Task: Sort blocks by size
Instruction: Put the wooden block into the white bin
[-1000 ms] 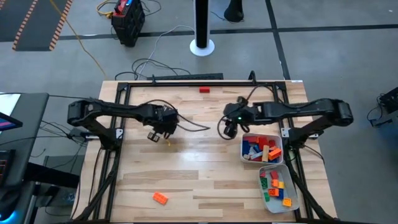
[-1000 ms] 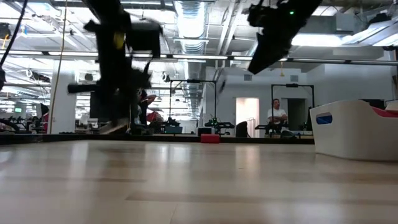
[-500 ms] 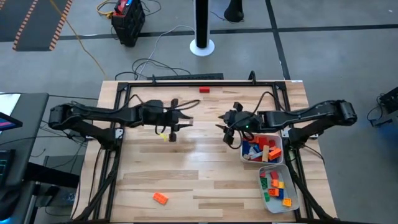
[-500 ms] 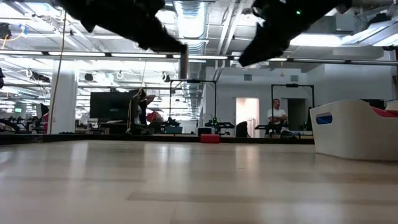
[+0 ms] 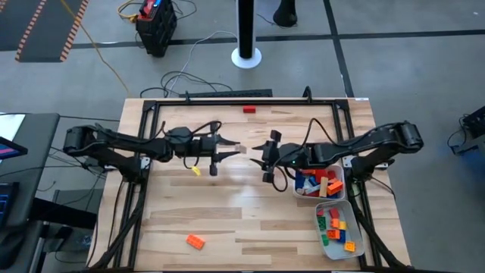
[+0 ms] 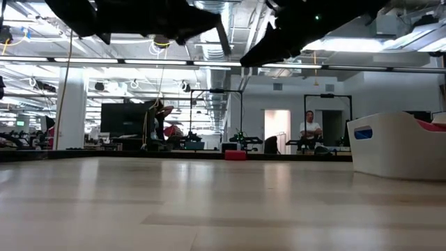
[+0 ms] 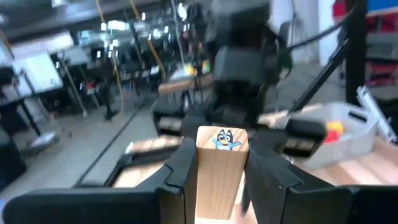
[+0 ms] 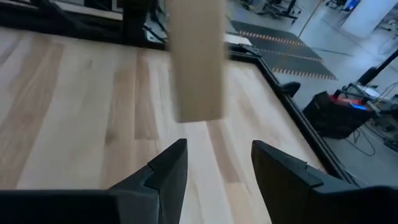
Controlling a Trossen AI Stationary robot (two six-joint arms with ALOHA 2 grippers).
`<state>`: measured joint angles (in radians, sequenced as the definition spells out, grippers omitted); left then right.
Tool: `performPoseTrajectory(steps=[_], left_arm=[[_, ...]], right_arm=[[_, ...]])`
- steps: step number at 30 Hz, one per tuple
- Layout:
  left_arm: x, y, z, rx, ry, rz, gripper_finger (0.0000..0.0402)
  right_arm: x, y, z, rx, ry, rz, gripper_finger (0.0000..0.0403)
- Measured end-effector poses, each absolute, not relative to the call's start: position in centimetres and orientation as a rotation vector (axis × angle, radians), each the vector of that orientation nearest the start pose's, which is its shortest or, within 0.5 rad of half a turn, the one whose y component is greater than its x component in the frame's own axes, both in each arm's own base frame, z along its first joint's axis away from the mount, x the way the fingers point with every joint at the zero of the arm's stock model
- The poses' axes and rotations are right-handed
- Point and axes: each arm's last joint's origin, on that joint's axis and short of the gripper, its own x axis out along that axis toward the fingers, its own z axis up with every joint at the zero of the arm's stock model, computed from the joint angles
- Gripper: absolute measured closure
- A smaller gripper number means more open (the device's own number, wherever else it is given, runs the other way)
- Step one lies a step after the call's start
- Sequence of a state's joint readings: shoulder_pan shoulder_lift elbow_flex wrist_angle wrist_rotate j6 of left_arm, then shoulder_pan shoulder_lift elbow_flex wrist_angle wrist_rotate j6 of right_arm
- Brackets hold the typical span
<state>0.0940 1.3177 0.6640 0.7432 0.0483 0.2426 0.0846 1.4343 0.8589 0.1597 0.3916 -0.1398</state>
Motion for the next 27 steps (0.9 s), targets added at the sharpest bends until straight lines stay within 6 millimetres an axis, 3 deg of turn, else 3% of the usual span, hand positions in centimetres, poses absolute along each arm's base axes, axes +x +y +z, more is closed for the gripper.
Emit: performPoseTrajectory(steps=[17, 23, 27], left_arm=[[31.5, 2.0, 24.6, 0.275, -0.190, 0.045, 0.0305], [32.3, 2.1, 23.7, 0.257, -0.149, 0.050, 0.0305], [32.0, 2.3, 23.7, 0.260, -0.071, 0.099, 0.0239]], right_arm=[[31.4, 2.1, 24.9, -0.286, 0.344, -0.252, 0.0203], [31.3, 1.9, 24.7, -0.300, 0.375, -0.252, 0.0273], [30.5, 1.6, 24.4, -0.298, 0.479, -0.253, 0.0273]])
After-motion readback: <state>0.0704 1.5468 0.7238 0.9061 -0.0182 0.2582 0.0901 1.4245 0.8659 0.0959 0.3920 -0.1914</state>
